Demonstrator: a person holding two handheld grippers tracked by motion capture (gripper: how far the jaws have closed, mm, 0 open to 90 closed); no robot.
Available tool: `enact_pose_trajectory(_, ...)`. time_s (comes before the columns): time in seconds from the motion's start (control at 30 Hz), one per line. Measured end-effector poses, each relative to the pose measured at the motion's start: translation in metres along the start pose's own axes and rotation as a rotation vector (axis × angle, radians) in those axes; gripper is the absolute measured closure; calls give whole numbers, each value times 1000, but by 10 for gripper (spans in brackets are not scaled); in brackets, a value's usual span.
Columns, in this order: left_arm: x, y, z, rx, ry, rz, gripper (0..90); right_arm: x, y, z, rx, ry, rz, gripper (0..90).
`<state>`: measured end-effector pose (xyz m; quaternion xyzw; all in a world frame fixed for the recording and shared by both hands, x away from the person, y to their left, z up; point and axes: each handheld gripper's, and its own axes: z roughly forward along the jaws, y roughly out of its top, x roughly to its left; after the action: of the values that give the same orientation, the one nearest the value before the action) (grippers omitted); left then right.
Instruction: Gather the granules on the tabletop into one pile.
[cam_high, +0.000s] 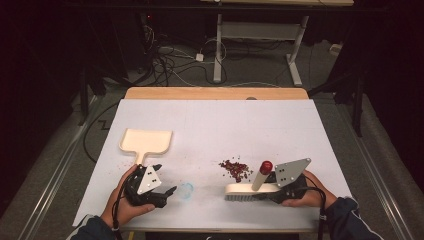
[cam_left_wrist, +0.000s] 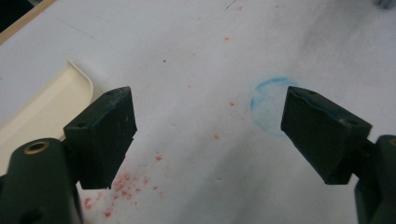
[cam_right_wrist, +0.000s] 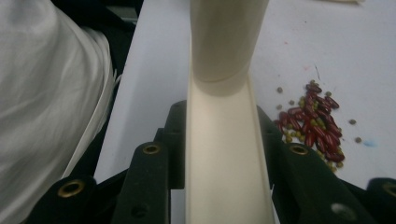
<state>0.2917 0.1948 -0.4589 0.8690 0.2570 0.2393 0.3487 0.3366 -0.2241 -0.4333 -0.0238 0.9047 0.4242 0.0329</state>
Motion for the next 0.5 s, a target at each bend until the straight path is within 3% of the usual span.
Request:
enact_pose_trajectory(0.3, 1, 0, 3, 11, -6, -1, 172, -44, 3, 19, -32, -7, 41, 668)
enact_pose_trajectory(0.5, 0, 0, 3, 10, -9, 0, 172, -57, 11, 30, -49, -19, 55, 670)
